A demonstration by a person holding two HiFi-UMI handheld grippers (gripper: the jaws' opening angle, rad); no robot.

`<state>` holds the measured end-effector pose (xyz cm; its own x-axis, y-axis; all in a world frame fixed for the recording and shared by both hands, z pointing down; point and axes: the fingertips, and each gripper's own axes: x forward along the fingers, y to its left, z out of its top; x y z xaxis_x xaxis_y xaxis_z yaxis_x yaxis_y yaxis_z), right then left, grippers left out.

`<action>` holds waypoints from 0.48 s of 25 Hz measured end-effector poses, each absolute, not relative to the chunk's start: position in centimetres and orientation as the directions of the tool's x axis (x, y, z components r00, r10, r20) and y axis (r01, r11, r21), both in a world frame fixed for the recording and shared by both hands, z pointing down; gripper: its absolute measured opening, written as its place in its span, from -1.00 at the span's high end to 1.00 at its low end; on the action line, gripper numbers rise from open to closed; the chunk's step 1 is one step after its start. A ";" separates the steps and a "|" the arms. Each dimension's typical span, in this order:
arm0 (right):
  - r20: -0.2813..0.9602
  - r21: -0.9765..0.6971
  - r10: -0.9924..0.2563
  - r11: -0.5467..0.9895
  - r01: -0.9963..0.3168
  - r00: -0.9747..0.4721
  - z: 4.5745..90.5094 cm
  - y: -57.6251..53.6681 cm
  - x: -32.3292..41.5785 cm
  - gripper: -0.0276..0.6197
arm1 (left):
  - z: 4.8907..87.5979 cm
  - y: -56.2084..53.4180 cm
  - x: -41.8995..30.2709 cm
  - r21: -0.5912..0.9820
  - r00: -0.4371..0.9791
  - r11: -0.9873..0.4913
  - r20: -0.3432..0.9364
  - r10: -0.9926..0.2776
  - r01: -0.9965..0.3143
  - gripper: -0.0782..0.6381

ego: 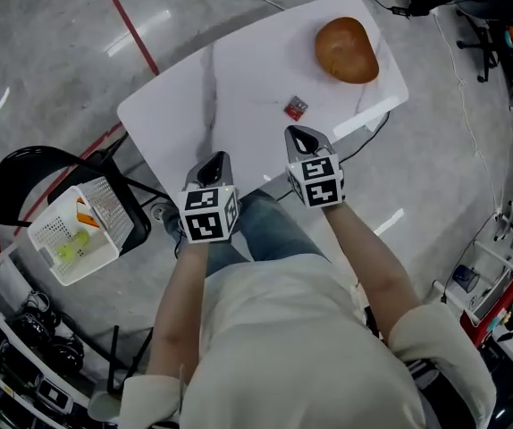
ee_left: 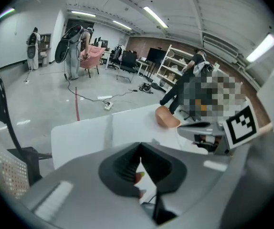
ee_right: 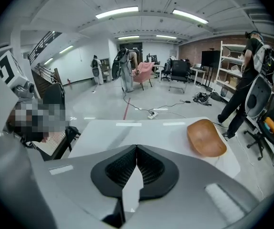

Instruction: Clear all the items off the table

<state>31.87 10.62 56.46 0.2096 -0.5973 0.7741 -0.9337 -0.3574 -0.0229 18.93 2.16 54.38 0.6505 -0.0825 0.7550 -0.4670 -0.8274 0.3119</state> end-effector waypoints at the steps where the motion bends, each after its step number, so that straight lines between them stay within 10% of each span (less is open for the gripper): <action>1: 0.780 -0.024 -0.589 -0.363 -0.931 0.210 57.1 11.0 32.4 0.91 | 54.8 2.4 19.6 0.309 0.650 -0.834 0.756 -0.076 -0.457 0.76; 12: 0.852 -0.035 -0.501 -0.344 -0.938 0.151 66.3 13.3 35.6 0.69 | 60.0 3.8 24.4 0.292 0.614 -0.858 0.789 -0.034 -0.423 0.76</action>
